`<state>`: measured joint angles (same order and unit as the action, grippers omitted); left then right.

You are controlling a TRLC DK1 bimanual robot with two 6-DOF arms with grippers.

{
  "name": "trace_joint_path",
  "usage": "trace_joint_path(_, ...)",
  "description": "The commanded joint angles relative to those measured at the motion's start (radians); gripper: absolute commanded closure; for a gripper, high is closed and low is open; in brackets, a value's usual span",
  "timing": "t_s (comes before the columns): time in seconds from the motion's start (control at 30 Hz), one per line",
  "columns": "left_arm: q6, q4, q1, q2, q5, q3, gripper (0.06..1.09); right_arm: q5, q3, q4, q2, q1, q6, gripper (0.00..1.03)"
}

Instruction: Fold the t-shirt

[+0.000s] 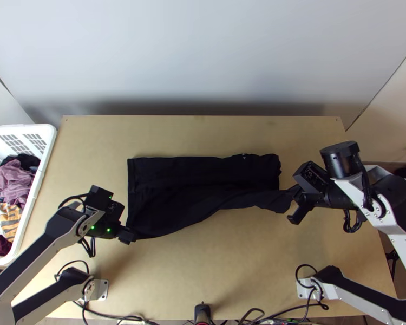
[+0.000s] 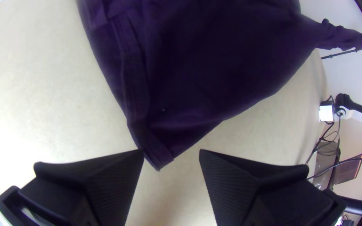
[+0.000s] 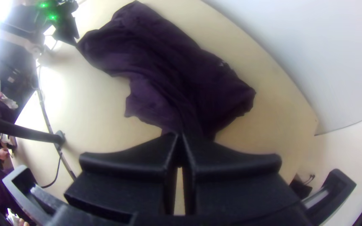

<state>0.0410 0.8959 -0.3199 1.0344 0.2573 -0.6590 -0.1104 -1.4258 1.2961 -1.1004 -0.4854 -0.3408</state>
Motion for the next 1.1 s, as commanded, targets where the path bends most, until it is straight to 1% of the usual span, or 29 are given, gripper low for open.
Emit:
trace_joint_path(0.0, -0.023, -0.006, 0.008, 0.000, -0.067, 0.022, 0.42, 0.012, -0.004, 0.009, -0.003, -0.001, -0.001, 1.00)
trace_joint_path(0.27, -0.033, -0.009, -0.021, 0.016, -0.064, 0.021, 0.42, 0.014, -0.007, 0.005, -0.009, 0.004, 0.000, 1.00)
trace_joint_path(0.33, -0.029, -0.011, -0.031, 0.033, -0.059, 0.021, 0.46, 0.017, -0.009, 0.005, -0.009, 0.005, 0.000, 1.00)
trace_joint_path(0.4, -0.024, -0.011, -0.036, 0.053, -0.053, 0.024, 0.47, 0.018, -0.009, 0.005, -0.009, 0.008, 0.000, 1.00)
trace_joint_path(0.57, -0.021, -0.022, -0.039, 0.084, -0.044, 0.025, 0.70, 0.021, -0.009, 0.005, -0.009, 0.014, 0.000, 1.00)
trace_joint_path(0.63, -0.023, -0.031, -0.039, 0.087, -0.043, 0.030, 0.77, 0.021, -0.009, 0.005, -0.009, 0.014, 0.000, 1.00)
trace_joint_path(0.73, -0.036, -0.043, -0.039, 0.089, -0.039, 0.036, 1.03, 0.021, -0.010, 0.005, -0.009, 0.016, 0.000, 1.00)
trace_joint_path(0.77, -0.036, -0.043, -0.038, 0.087, -0.039, 0.035, 1.05, 0.021, -0.010, 0.005, -0.009, 0.016, 0.000, 1.00)
trace_joint_path(0.93, -0.039, -0.041, -0.010, 0.061, -0.041, 0.016, 1.05, 0.025, -0.027, 0.008, -0.009, 0.019, 0.000, 1.00)
trace_joint_path(1.07, -0.058, -0.003, 0.053, 0.049, -0.041, -0.040, 1.05, 0.037, -0.053, 0.009, -0.013, 0.022, -0.001, 1.00)
